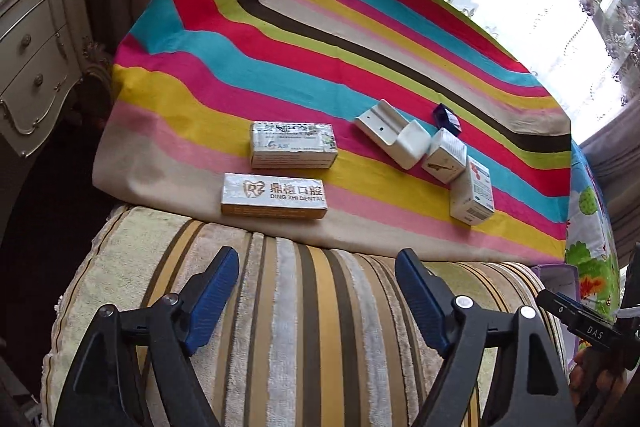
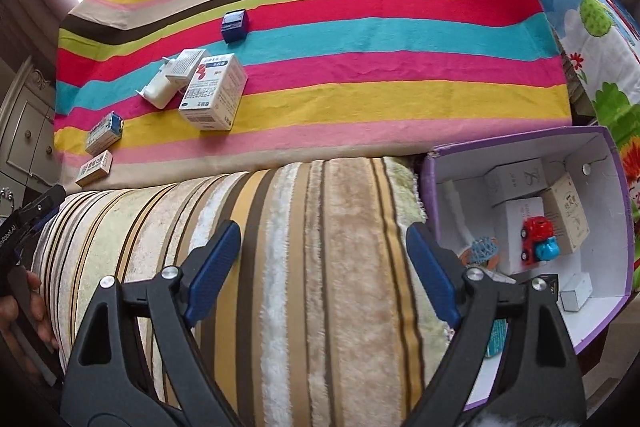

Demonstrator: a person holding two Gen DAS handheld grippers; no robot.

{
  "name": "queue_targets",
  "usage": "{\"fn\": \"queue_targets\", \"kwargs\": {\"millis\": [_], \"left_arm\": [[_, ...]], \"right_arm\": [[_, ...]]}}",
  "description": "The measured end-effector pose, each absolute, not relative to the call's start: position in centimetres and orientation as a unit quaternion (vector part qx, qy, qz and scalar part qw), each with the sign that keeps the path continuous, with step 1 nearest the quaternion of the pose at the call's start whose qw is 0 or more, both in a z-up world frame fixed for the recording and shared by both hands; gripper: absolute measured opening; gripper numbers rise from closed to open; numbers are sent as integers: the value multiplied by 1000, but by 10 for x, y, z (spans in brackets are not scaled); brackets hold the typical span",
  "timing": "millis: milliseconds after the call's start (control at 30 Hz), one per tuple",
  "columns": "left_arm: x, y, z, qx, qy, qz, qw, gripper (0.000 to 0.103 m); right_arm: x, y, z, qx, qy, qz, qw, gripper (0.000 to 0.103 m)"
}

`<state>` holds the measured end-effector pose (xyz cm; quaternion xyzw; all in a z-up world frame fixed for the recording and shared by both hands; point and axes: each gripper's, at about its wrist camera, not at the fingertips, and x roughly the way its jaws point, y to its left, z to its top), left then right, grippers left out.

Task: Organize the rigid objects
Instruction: 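Withdraw both open tools from the purple box back to the pile, then grasp the white box with the red heart print using the right tool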

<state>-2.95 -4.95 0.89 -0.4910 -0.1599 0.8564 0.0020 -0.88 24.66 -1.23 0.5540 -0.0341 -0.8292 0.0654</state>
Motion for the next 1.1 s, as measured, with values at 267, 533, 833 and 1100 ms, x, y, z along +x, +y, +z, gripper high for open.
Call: {"fn": "queue_targets", "kwargs": {"millis": [267, 533, 833, 1100], "left_arm": [[-55, -46, -7, -525, -127, 841, -14, 83], [-81, -54, -27, -552, -125, 824, -39, 83], [-92, -54, -42, -565, -116, 815, -54, 83], [-95, -46, -43, -564, -79, 820, -55, 79]], "right_arm": [[-33, 222, -19, 551, -21, -832, 64, 87], [-53, 188, -25, 537, 12, -838, 94, 87], [-76, 160, -32, 529, 35, -840, 113, 87], [-99, 143, -42, 532, 41, -840, 103, 87]]}}
